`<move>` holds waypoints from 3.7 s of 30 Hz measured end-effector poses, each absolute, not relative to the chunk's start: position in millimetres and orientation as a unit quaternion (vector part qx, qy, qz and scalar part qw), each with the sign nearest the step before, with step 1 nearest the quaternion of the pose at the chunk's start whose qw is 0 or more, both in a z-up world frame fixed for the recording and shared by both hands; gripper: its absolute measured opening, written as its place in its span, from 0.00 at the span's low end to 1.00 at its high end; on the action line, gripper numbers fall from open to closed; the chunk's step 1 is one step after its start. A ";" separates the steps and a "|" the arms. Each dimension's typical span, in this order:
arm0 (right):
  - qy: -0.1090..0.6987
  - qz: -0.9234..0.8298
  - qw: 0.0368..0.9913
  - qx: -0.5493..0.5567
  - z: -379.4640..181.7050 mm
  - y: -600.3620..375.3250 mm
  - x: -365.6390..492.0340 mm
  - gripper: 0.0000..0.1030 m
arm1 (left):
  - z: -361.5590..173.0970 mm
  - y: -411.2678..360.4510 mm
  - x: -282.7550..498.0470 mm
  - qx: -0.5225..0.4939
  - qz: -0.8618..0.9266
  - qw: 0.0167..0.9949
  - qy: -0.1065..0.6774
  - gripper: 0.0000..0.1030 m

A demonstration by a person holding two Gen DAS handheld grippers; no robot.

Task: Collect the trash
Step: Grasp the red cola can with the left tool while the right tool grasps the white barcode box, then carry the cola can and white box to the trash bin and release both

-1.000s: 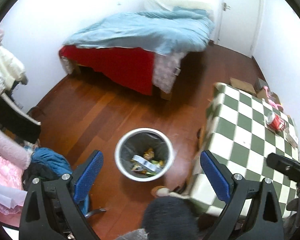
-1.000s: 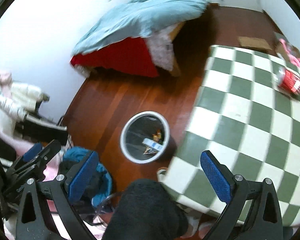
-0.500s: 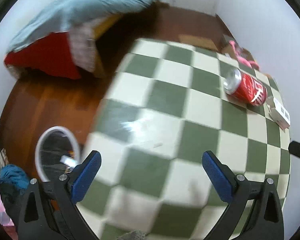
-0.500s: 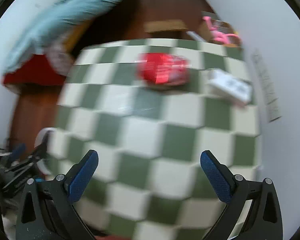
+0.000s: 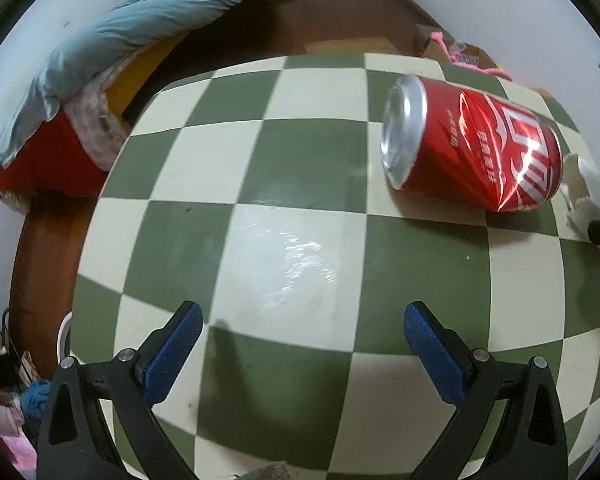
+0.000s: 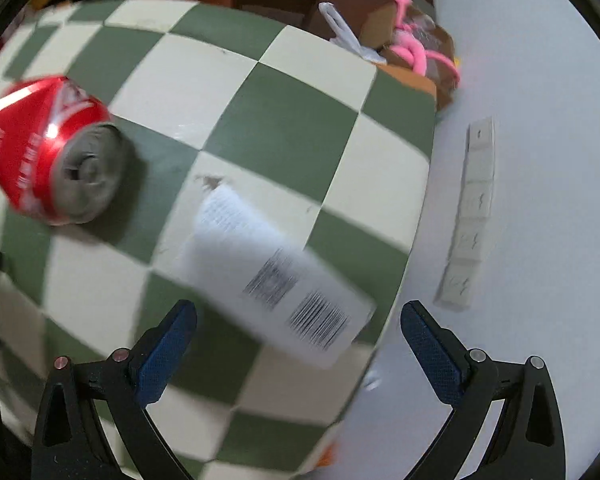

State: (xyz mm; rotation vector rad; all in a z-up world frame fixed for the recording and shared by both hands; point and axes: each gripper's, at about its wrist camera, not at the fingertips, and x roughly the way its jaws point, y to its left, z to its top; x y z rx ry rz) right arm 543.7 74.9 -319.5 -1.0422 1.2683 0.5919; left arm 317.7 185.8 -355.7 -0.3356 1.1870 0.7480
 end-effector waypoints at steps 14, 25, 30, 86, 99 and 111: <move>0.653 0.269 0.650 -0.282 -331.7 41.8 566.9 0.64 | -299.2 143.4 359.8 0.110 0.210 0.817 0.525 1.00; 0.671 0.238 0.669 -0.214 -324.9 10.0 567.4 0.63 | -319.7 133.8 439.1 0.272 -0.028 0.740 0.614 1.00; 0.671 0.236 0.667 -0.223 -330.1 11.7 568.6 0.63 | -350.0 130.3 456.1 0.266 -0.068 0.700 0.659 1.00; 0.548 0.502 0.663 -0.096 -161.8 170.4 124.0 0.52 | -152.0 288.5 -47.6 -0.231 0.403 0.780 0.419 0.62; 0.614 0.499 0.577 -0.203 -287.6 313.1 30.3 0.52 | -285.3 399.9 -130.8 -0.386 0.409 0.694 0.449 0.62; 0.662 0.463 0.526 -0.265 -395.3 388.7 -0.6 0.53 | -363.3 442.5 -158.4 -0.464 0.389 0.649 0.460 0.85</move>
